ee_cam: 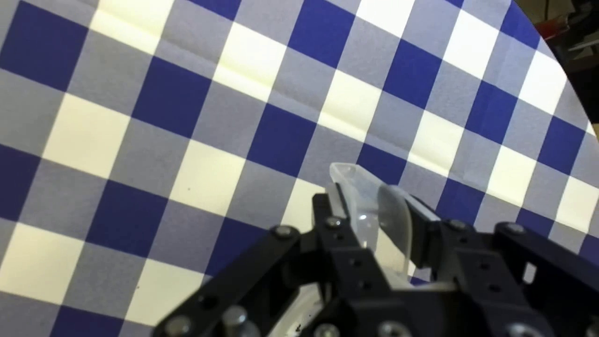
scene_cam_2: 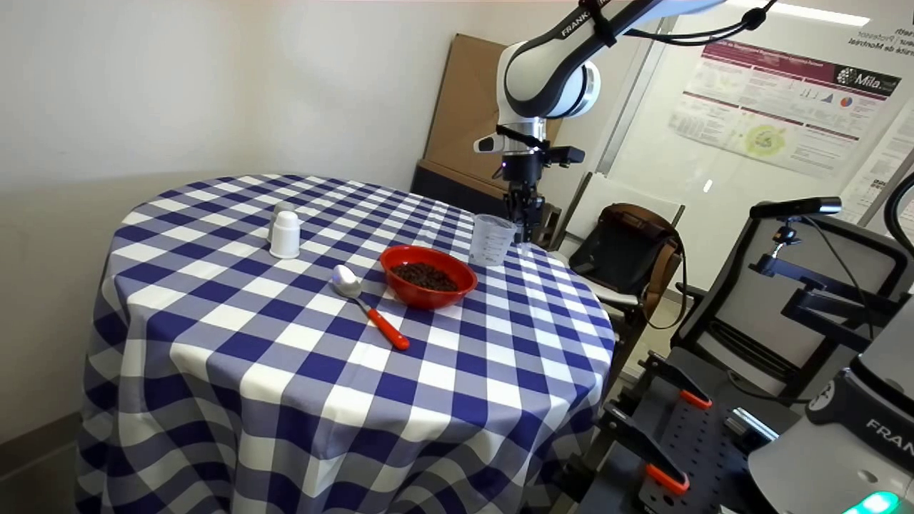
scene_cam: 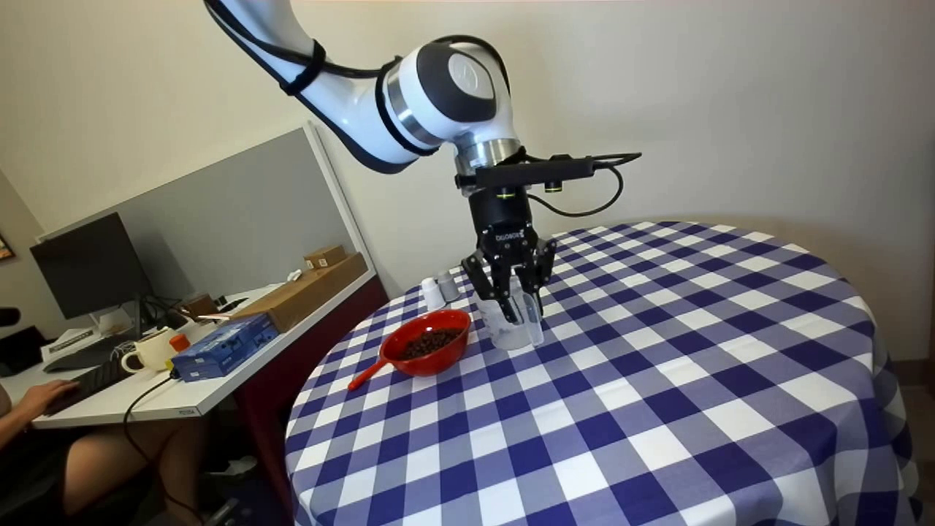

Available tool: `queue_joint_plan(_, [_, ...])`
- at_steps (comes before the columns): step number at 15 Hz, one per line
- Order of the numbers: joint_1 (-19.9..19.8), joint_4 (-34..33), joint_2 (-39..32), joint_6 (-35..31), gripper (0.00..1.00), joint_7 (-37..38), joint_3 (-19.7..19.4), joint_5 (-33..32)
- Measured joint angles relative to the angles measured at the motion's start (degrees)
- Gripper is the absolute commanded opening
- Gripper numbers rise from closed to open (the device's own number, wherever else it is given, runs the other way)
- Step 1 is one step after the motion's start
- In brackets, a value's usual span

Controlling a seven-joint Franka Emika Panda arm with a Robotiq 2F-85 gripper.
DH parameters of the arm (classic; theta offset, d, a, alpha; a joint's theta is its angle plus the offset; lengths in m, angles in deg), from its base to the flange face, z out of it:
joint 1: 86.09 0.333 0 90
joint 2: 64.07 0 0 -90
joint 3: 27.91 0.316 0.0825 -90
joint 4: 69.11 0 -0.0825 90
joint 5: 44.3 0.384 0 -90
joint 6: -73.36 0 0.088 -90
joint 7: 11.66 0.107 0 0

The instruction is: Pour the contents of the jug into the bowl

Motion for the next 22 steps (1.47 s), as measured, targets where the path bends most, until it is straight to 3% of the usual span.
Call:
queue_joint_plan(8, [0.1, 2.5, 1.4, -0.6, 0.12, 0.1, -4.2, 0.0])
queue_joint_plan(16, [0.1, 4.9, 0.2, -4.8, 0.12, 0.2, -6.1, -0.2])
queue_joint_plan(17, [0.1, 5.1, -0.1, -5.3, 0.51, 0.2, -6.1, -0.2])
queue_joint_plan(18, [0.1, 5.2, -0.3, -5.7, 0.53, 0.2, -6.2, -0.2])
queue_joint_plan(22, [0.1, 5.3, -0.4, -5.9, 0.81, 0.2, -6.2, -0.1])
